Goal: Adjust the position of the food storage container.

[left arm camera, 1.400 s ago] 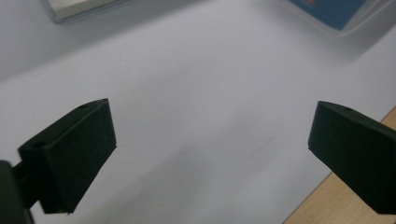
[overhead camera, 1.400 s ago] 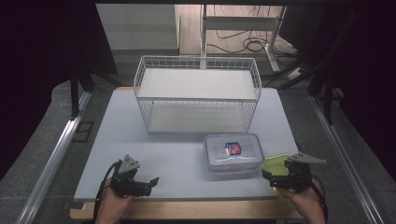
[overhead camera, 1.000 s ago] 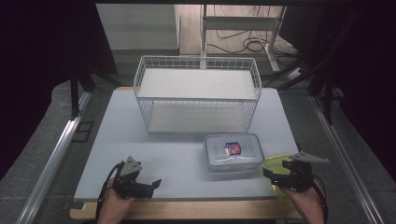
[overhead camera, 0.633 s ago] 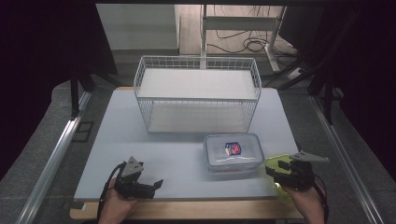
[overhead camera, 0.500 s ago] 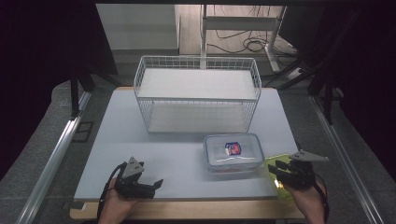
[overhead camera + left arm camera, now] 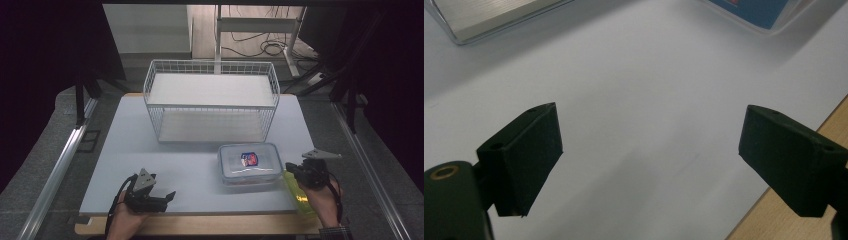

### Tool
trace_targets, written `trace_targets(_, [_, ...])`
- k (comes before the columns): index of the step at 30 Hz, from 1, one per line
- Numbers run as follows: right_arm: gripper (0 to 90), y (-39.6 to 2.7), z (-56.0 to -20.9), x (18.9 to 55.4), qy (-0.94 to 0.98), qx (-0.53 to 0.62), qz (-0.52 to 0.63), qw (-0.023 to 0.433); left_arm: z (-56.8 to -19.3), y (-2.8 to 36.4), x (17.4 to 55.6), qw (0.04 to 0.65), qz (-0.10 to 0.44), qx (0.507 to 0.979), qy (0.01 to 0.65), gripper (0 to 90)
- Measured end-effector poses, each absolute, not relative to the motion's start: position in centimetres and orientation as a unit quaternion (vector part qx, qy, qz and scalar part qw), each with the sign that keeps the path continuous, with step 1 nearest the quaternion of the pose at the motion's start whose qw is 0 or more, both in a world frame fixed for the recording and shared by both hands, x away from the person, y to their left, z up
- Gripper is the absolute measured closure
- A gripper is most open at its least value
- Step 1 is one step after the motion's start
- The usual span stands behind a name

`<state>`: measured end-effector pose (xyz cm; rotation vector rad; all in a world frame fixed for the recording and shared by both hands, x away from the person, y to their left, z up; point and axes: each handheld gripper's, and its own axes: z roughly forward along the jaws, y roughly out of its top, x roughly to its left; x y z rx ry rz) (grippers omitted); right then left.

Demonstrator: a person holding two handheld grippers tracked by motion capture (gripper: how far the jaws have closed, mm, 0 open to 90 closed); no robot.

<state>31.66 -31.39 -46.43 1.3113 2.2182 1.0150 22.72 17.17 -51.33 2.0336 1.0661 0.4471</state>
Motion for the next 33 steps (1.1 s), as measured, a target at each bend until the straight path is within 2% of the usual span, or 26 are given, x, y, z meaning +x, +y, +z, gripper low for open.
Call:
trace_targets(9, [89.4,-30.2,-46.5,32.7,0.794,0.461,0.345,0.193,-51.4,17.2,22.8,0.388,0.181,0.799,0.422,12.5])
trace_targets(22, [89.4,-27.2,-46.9,32.8,0.805,0.440,0.366,0.157,-51.5,17.2,22.9,0.384,0.182,0.802,0.420,12.6])
trace_targets(25, [89.4,-26.6,-47.0,32.9,0.809,0.435,0.362,0.159,-51.4,17.3,22.9,0.384,0.183,0.801,0.421,12.7])
trace_targets(33, [89.4,-25.7,-47.1,35.6,0.801,0.458,0.344,0.174,-51.5,17.5,23.0,0.386,0.185,0.798,0.425,14.3])
